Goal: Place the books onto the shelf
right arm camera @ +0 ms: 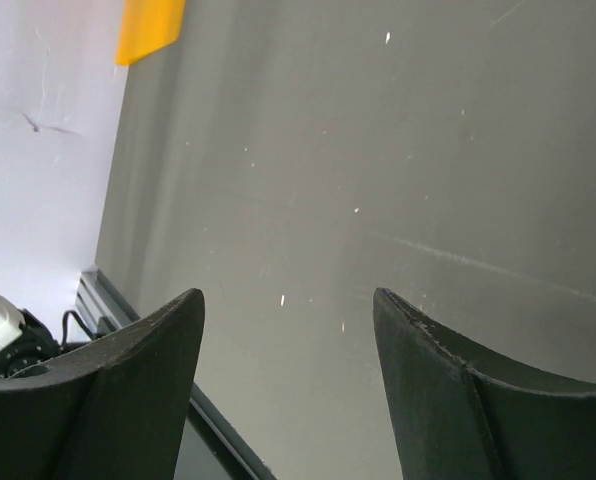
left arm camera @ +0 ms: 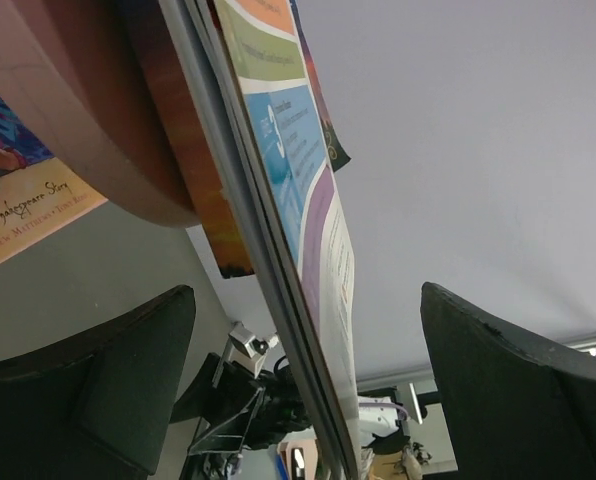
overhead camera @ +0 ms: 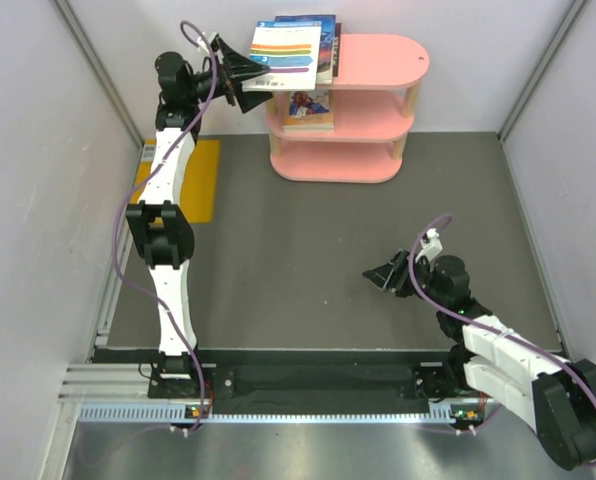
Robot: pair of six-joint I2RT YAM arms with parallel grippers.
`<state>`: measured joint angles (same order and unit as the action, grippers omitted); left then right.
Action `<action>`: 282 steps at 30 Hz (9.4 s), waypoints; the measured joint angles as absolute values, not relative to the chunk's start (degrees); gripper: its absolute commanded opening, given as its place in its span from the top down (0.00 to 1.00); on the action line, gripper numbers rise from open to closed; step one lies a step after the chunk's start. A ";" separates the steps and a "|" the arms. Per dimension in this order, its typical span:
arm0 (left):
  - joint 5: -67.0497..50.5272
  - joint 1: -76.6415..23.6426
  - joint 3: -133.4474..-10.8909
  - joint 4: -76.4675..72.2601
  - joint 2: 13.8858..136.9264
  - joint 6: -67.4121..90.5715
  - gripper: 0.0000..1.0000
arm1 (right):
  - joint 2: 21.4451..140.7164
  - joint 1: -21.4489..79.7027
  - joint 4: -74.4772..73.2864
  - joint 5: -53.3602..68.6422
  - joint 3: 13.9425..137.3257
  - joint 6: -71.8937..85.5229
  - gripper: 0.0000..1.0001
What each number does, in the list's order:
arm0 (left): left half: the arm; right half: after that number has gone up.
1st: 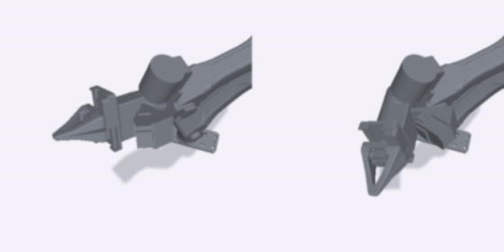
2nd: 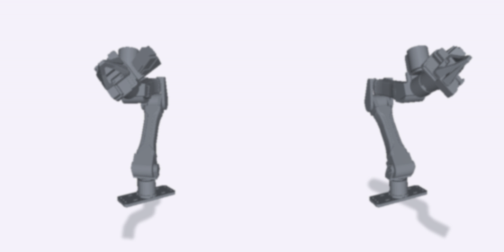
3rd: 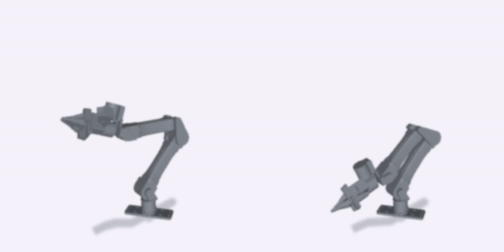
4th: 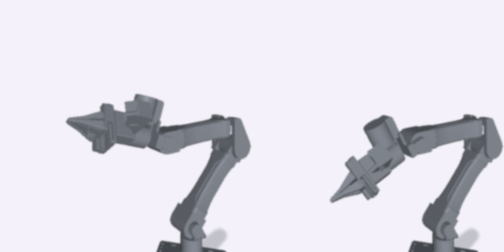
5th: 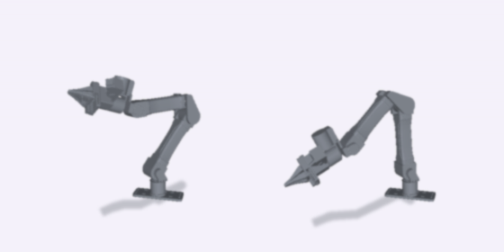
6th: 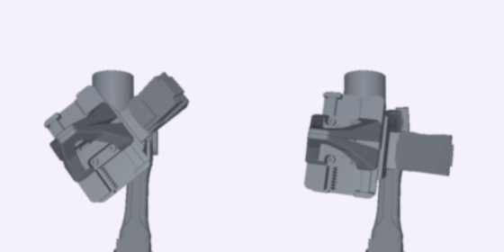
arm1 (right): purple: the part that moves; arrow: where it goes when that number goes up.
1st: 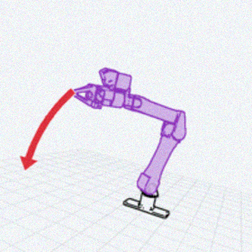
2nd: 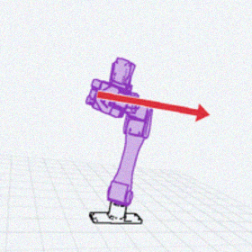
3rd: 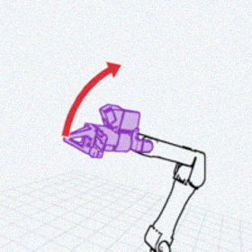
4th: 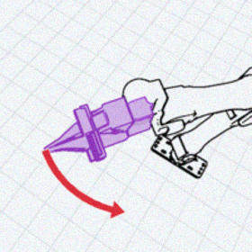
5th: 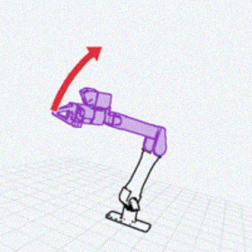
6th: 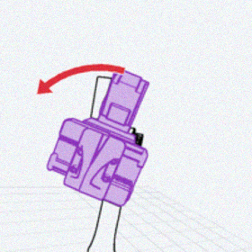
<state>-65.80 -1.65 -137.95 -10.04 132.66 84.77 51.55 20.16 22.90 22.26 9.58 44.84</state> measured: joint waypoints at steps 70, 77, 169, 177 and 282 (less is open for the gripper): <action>-9.96 -7.66 -132.00 37.65 115.28 24.67 1.00 | 55.68 23.51 21.65 19.75 13.08 42.22 0.31; -4.14 -11.99 -132.05 36.69 115.28 22.72 1.00 | 55.66 23.51 21.71 19.75 13.08 42.22 0.31; 9.41 -14.41 -122.17 30.94 107.83 22.50 1.00 | 55.11 23.51 21.85 19.81 13.08 42.61 0.30; 2.61 -14.39 -119.72 27.77 104.97 25.34 1.00 | 55.11 23.51 21.85 19.81 13.08 42.61 0.31; -9.54 -14.98 -40.99 11.11 82.13 28.60 0.01 | 56.77 23.53 21.85 20.67 13.06 42.59 0.15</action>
